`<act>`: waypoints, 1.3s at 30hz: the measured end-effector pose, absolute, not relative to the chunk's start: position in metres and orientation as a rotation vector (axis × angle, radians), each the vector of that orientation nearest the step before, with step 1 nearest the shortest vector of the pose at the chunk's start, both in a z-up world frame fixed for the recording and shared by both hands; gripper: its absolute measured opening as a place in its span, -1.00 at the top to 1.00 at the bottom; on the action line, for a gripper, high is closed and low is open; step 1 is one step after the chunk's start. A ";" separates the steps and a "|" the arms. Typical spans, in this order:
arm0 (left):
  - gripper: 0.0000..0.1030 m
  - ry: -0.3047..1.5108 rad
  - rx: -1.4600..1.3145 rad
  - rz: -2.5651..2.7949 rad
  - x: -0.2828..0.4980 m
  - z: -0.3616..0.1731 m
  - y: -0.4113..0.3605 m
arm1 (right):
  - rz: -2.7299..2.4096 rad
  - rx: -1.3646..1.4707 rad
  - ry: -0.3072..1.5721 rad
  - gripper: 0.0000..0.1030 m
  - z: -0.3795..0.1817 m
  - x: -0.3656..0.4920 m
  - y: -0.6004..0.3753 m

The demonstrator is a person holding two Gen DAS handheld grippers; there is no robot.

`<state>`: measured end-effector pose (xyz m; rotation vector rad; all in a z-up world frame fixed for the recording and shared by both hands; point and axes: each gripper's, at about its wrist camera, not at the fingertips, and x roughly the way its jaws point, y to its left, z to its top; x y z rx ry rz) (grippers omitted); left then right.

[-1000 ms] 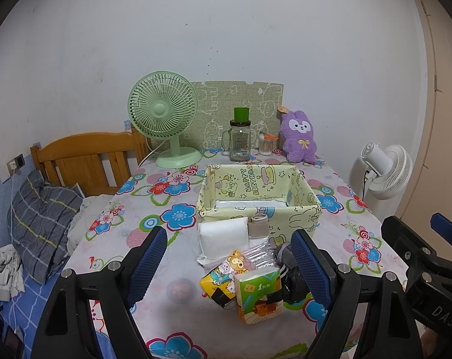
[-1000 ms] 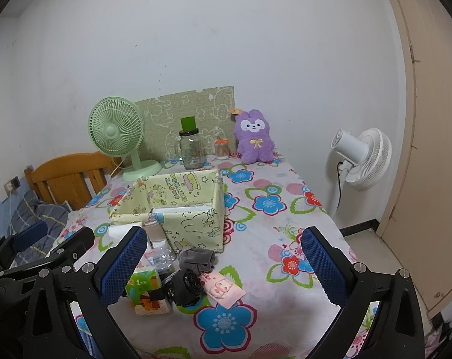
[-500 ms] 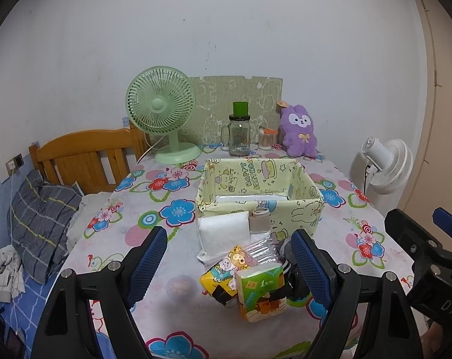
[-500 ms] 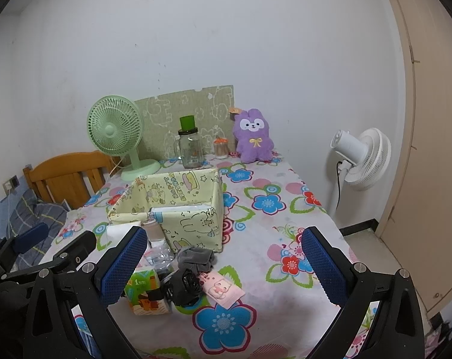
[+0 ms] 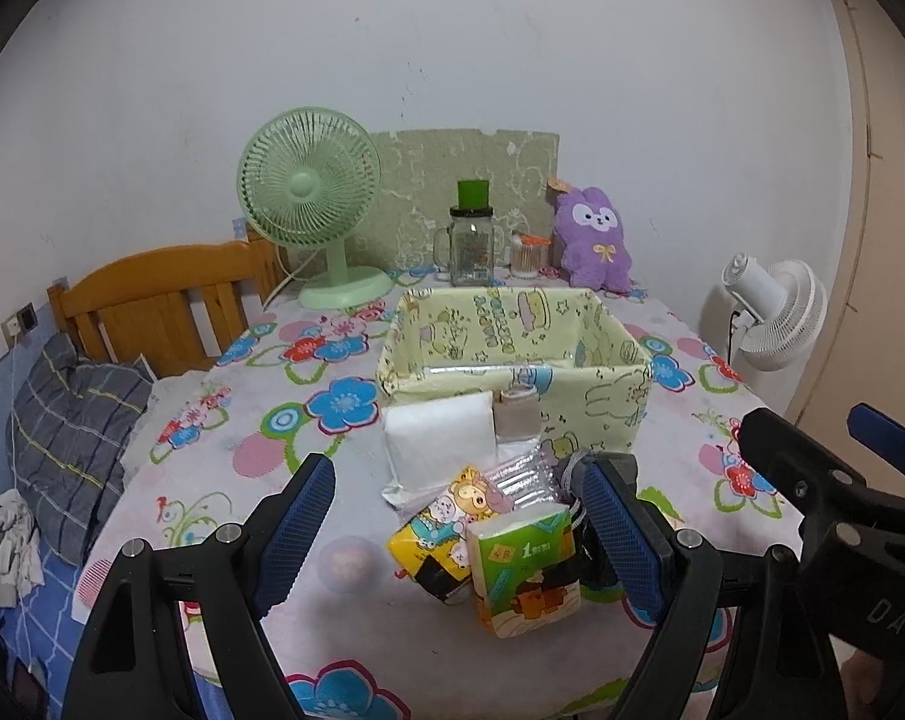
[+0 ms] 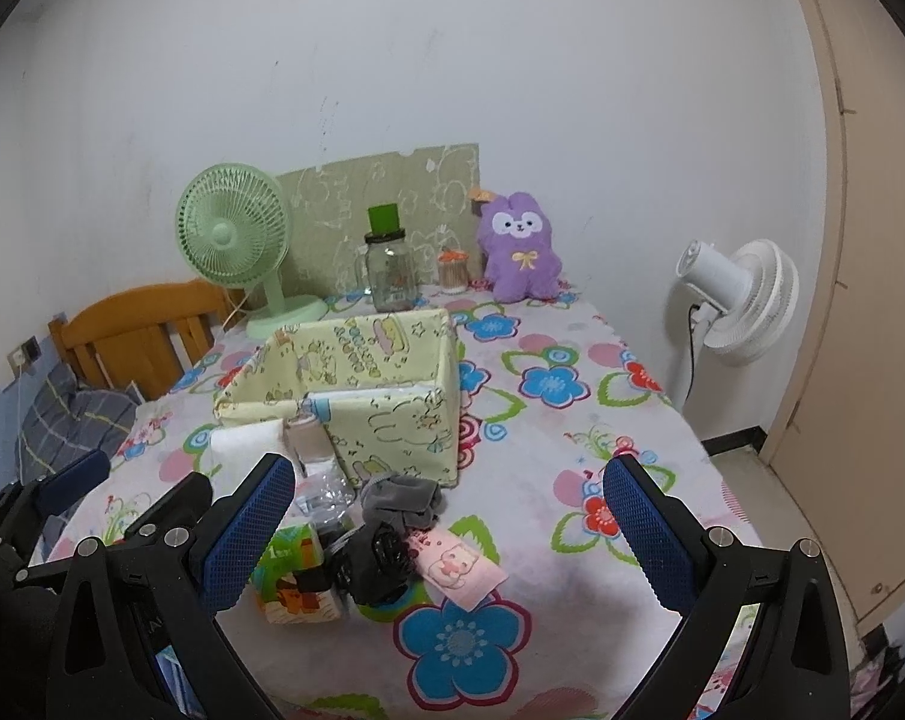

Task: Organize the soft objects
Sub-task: 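Grasp the green tissue pack with the left tool while the right tool grasps the black folded item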

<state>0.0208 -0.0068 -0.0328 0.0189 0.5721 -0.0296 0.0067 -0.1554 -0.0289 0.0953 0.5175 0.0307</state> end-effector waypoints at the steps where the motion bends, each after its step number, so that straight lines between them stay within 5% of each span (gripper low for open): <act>1: -0.68 0.577 0.017 -0.031 0.022 -0.035 -0.007 | 0.034 0.095 0.521 -1.00 -0.031 0.008 -0.154; 39: -0.66 0.665 0.032 -0.071 0.038 -0.103 -0.028 | 0.113 0.082 0.683 -0.90 -0.100 0.044 -0.132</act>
